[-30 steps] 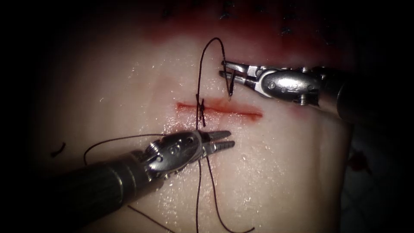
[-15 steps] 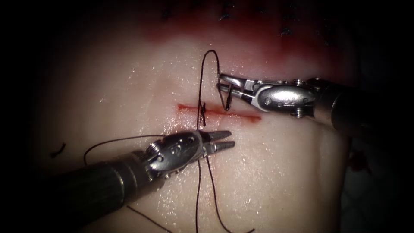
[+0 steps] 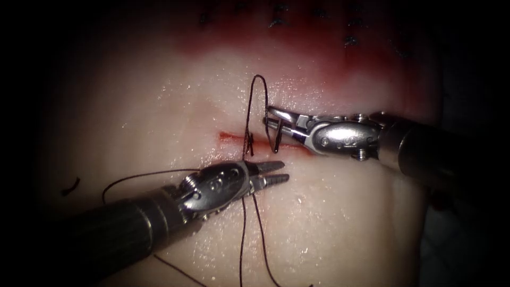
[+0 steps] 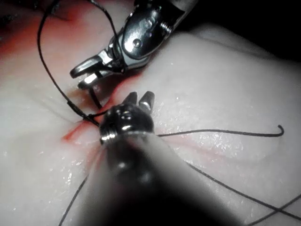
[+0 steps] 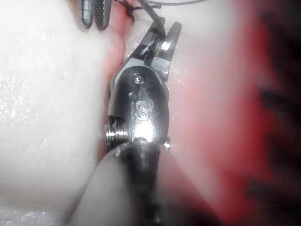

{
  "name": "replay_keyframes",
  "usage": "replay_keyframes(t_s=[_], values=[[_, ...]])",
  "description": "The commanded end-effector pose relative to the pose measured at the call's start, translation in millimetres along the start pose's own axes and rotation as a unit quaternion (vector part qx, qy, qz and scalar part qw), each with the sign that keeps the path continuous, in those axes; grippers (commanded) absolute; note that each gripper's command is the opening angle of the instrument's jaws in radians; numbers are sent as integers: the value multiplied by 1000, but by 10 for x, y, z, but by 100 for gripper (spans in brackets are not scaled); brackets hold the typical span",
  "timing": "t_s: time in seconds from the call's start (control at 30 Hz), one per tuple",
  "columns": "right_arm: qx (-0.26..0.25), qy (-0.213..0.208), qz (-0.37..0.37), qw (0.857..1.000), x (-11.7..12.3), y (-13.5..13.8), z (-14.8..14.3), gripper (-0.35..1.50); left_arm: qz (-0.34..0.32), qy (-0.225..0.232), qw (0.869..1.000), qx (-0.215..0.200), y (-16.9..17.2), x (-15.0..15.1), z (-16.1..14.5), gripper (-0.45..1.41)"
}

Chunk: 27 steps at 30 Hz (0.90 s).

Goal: Wound Closure
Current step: Throw needle through top tissue with right needle holder

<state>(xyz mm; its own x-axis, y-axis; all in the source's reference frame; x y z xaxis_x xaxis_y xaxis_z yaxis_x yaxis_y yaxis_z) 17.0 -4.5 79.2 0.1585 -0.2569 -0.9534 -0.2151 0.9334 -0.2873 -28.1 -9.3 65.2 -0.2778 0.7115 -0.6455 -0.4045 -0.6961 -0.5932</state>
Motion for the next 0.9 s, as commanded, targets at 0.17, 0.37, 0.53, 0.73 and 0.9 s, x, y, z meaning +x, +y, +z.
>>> replay_keyframes(t_s=[0.17, 0.37, 0.53, 0.73, 0.9], values=[[8, -3, 8, 1000, -11, -14, 5, -35, 1, 0, 1000, -1, -3, 0, 7, 17], [16, -4, 14, 1000, -15, -23, 4, -35, 1, 0, 1000, -1, -3, 0, 7, 15], [20, -6, 16, 1000, -16, -25, 4, -35, 1, 0, 1000, 0, -3, -1, 8, 13], [28, -7, 20, 999, -17, -27, 4, -35, 1, 1, 1000, 0, -4, 0, 8, 11], [35, -7, 28, 999, -22, -36, 3, -35, 1, -1, 1000, 0, -4, 0, 9, 11]])
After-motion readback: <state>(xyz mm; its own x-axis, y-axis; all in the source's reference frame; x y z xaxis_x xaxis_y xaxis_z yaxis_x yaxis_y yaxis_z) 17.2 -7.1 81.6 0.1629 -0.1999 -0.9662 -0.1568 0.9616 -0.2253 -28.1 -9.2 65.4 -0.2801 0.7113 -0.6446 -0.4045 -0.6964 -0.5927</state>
